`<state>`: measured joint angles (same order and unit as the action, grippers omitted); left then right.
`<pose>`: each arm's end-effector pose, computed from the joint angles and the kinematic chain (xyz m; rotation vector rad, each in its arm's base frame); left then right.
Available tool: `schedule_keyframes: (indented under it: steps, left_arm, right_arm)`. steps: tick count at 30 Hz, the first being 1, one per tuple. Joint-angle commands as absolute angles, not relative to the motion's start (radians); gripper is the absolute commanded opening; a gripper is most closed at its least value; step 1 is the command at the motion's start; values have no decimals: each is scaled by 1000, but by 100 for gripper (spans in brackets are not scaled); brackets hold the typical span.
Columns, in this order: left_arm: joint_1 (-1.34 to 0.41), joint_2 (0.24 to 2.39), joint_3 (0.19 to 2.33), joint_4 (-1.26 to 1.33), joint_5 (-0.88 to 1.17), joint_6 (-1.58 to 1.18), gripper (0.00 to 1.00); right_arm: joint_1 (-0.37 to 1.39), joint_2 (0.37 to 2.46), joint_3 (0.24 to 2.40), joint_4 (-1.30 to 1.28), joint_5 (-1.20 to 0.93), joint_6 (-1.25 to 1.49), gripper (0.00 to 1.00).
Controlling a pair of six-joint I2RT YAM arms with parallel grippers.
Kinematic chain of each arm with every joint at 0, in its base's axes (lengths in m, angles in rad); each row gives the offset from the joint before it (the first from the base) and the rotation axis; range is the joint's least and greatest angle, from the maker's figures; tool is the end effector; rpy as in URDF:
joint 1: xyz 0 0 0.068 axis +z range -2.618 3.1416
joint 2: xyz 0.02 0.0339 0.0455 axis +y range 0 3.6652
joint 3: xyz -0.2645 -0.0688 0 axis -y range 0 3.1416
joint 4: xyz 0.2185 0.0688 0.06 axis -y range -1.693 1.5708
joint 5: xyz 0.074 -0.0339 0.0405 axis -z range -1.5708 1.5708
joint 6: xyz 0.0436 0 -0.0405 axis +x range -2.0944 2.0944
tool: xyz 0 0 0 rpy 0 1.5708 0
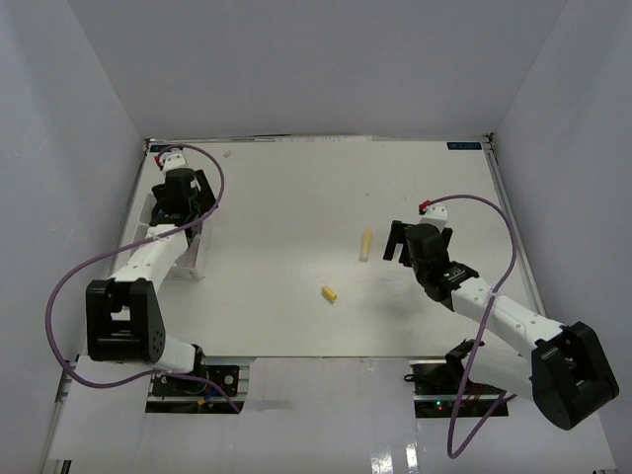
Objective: Sort the stationery into containers
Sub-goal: Place the pen in the storage box, then pick up the pen from the center of the board.
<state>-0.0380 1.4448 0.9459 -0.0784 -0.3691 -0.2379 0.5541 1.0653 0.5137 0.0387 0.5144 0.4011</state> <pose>0.3038 0.0042 0.2615 -0.4215 2.0709 0.2320 0.1873 0.0907 0.2266 0.1529 2.0071 0.0698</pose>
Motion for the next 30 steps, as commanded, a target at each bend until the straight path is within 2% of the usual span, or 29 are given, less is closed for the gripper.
schedule_keyframes:
  steps: [1,3,7,8,11,21,30]
  left_arm:
    - [-32,1333,977,-112,-246,-265,88]
    - [-32,1290,974,-118,-152,-271,98]
    - [-32,1163,944,-110,-23,-284,98]
    - [-32,1146,936,-104,-11,-290,98]
    - [-32,1103,920,-91,-2,-305,98]
    - [-32,1109,940,-120,52,-322,98]
    - [-34,1115,928,-87,142,-376,98]
  right_arm:
    - [516,1120,604,-35,529,485,100]
    - [488,1179,646,-66,519,521,100]
    - [453,1319,709,-95,495,570,100]
    - [448,1345,724,-103,492,578,95]
    - [440,1439,785,-132,502,601,90]
    - [439,1663,946,-193,506,634,83]
    - [440,1750,931,-201,488,681,64]
